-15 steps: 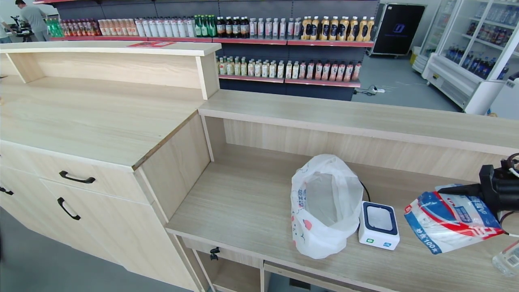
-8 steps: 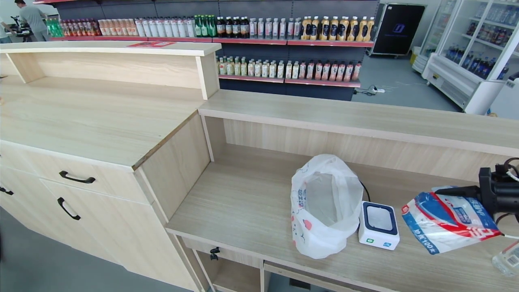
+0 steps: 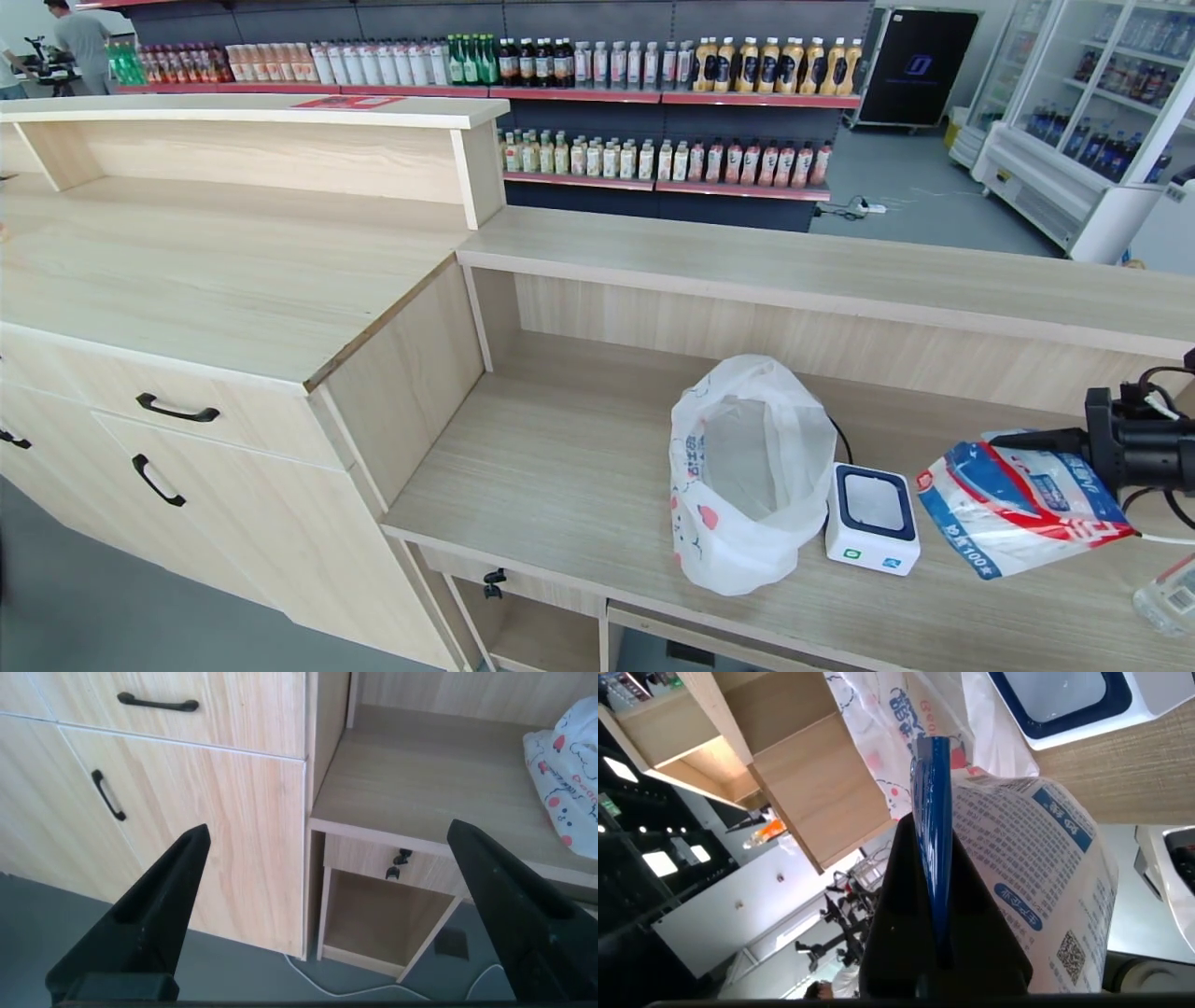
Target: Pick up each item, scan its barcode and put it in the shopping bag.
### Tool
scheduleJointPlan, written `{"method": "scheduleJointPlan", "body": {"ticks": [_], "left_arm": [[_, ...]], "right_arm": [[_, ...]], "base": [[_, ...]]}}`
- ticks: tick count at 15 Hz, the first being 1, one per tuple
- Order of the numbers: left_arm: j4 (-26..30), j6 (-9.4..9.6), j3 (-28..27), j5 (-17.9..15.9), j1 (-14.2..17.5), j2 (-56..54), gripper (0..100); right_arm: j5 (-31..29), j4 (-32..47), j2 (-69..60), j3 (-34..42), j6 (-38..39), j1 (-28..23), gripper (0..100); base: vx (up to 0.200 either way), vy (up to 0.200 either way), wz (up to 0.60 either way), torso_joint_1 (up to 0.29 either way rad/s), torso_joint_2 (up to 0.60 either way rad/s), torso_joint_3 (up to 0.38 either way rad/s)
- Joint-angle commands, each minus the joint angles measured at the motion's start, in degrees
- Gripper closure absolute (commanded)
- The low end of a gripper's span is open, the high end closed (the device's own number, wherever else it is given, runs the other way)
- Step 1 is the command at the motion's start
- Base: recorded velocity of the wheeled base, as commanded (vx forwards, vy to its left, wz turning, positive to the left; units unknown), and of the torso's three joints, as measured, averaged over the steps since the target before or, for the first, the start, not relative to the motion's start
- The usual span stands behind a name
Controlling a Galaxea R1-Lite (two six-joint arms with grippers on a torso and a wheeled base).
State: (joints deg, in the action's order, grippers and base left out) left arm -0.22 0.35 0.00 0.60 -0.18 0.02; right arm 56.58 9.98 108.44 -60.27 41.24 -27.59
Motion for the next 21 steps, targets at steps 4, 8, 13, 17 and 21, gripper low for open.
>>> {"method": "scheduleJointPlan", "body": {"ticks": [4,8,13,17,21], "left_arm": [[-0.04,0.09,0.00,0.02,0.01,-0.02,0],[-0.04,0.09,0.00,0.02,0.01,-0.02,0],[-0.04,0.00,0.00,0.02,0.01,-0.02,0],[-0.04,0.09,0.00,0.02,0.01,-0.02,0],[-0.04,0.09,0.00,0.02,0.01,-0.02,0]], "right_arm": [[1.69,0.12,0.72,0.33,-0.02,0.08,100],[4.51,-0.14,2.31,-0.11,-0.02,0.17,100],[4.60,-0.58,4.24,-0.46,-0.20,0.17,100],[5.56,-0.49,5.91,-1.69,-0.99,-0.10,100],[7.58,-0.49,6.00,-1.78,-1.07,-0.63,100]], "base": [[0.000,0.000,0.00,0.000,0.00,0.000],[0.000,0.000,0.00,0.000,0.00,0.000],[0.000,0.000,0.00,0.000,0.00,0.000],[0.000,0.000,0.00,0.000,0.00,0.000],[0.000,0.000,0.00,0.000,0.00,0.000]]}}
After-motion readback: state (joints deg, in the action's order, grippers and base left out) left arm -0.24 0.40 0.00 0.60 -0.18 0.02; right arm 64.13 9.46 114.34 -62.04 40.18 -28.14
